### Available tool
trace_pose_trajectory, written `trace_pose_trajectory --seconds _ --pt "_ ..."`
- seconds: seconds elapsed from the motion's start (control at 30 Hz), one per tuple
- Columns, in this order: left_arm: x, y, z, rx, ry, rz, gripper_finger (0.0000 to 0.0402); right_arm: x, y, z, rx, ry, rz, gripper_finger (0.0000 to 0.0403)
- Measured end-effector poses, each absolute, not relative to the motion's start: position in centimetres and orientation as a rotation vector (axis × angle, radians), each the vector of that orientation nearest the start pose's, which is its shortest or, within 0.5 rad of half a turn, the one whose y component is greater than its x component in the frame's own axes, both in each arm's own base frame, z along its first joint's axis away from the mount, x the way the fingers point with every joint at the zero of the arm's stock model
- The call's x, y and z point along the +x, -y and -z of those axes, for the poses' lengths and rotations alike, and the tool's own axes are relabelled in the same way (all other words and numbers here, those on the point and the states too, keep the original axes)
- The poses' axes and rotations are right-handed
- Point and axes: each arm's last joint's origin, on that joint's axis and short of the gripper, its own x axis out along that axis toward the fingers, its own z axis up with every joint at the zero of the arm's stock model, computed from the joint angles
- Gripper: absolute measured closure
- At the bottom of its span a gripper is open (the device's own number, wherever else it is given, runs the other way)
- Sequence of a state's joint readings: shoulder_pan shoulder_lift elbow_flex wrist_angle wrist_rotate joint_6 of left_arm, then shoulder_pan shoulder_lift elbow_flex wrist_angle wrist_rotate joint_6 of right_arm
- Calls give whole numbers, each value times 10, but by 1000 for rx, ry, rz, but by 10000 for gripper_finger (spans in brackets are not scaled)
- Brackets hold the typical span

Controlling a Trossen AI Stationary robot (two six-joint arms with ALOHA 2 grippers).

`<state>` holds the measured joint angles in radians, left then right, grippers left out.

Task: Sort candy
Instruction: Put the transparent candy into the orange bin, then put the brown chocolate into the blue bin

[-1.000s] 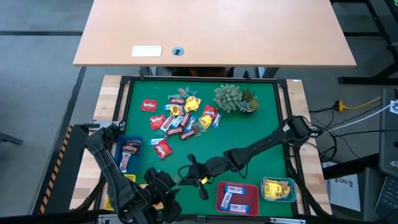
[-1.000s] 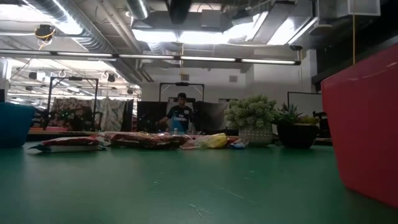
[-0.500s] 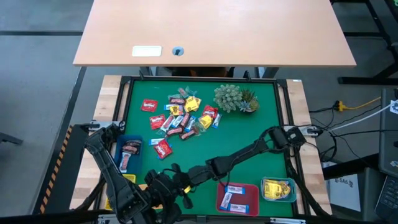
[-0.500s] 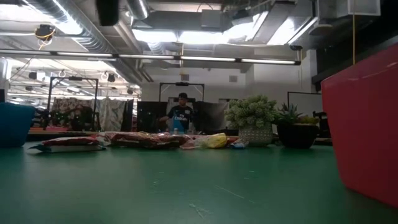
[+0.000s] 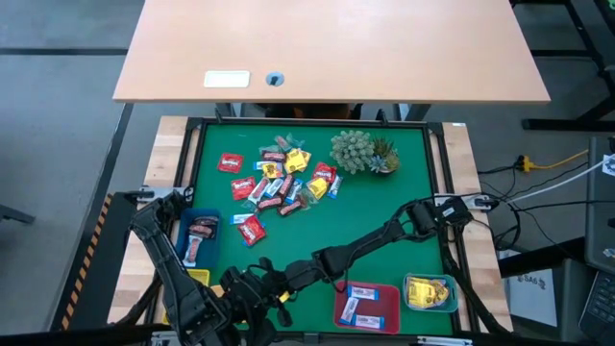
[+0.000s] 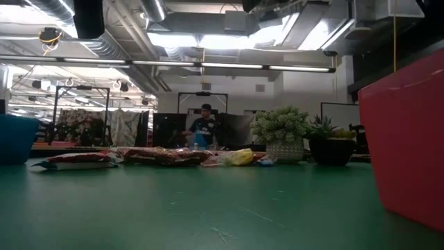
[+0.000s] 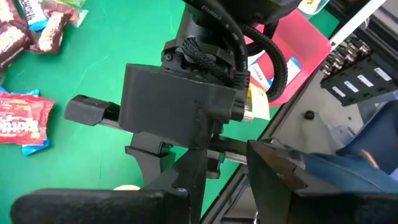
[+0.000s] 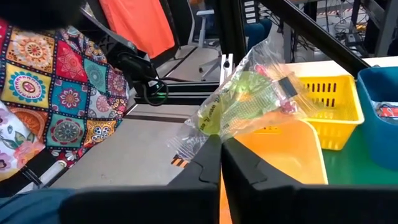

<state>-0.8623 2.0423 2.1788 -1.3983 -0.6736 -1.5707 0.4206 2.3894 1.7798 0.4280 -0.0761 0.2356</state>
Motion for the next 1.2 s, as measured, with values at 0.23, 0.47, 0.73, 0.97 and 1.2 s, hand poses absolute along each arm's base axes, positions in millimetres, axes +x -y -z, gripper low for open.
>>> trace_pose_trajectory --seconds 0.23,0.47,0.73,0.97,1.2 --pt "276 294 -345 -594 -777 -506 302 495 -223 -171 199 -256 -444 378" --pt "275 293 -346 -603 -809 -491 302 496 -220 -164 185 -291 -379 322" --pt "273 295 -344 -569 -909 -441 302 491 -218 -167 164 -386 -388 284" --pt "274 294 -344 -482 -932 -398 302 466 -208 -208 36 -577 -381 283" --pt "278 278 -342 -371 -1030 -419 302 414 -194 -265 -78 -803 -264 283"
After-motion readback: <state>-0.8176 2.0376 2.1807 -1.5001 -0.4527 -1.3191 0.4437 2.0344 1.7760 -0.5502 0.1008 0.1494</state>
